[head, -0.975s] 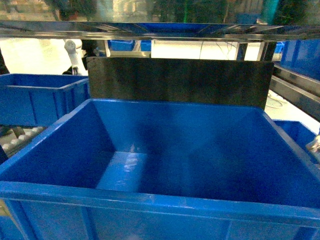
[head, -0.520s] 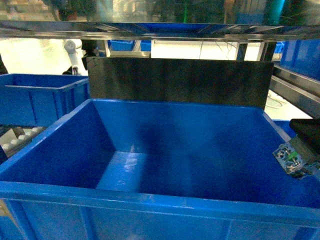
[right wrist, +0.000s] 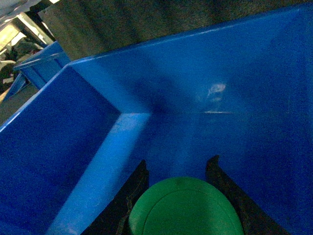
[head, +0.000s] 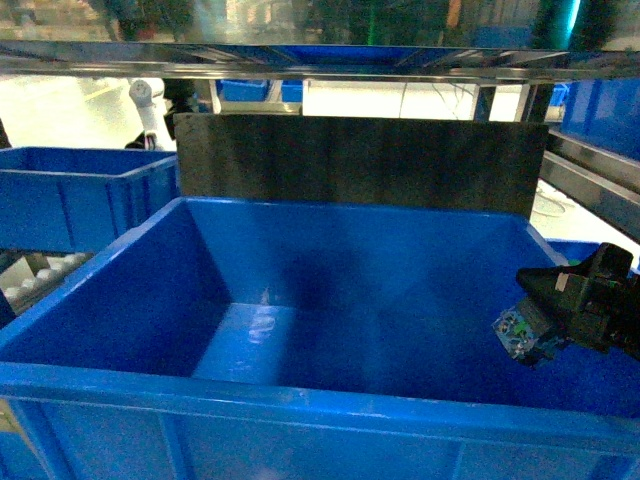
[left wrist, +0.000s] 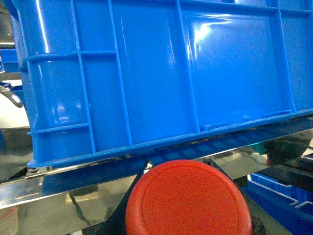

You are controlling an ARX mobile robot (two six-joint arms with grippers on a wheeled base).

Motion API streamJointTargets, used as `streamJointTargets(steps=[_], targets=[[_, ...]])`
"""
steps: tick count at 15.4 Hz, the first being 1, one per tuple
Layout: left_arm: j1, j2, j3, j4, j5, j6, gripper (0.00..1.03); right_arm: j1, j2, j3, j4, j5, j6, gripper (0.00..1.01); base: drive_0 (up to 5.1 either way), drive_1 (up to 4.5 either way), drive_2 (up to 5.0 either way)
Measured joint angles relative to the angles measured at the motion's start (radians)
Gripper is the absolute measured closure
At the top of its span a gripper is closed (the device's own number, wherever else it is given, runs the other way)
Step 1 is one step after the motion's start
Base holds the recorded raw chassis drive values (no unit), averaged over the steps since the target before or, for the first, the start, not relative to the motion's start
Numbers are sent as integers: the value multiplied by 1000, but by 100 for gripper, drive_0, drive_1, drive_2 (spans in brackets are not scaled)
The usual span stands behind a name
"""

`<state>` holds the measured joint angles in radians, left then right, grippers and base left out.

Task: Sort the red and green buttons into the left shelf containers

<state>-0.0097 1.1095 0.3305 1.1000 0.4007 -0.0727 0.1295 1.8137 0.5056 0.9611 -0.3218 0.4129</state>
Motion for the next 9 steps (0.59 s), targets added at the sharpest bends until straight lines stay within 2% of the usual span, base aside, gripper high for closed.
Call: streamJointTargets(steps=[1, 2, 5, 7, 9], targets=[[0, 0, 0, 0, 0, 0, 78, 0, -3, 2, -13, -8, 4, 69, 0, 0, 0], [0, 0, 0, 0, 0, 0, 78, 0, -5, 5, -19, -8, 5, 58, 0, 0, 0], [0, 0, 0, 0, 0, 0, 78, 0, -5, 6, -19, -8, 5, 49, 0, 0, 0], [0, 0, 0, 0, 0, 0, 78, 0, -5, 6, -19, -8, 5, 38, 0, 0, 0], [0, 0, 0, 0, 0, 0, 78, 0, -5, 8, -19, -8, 5, 15, 0, 0, 0]])
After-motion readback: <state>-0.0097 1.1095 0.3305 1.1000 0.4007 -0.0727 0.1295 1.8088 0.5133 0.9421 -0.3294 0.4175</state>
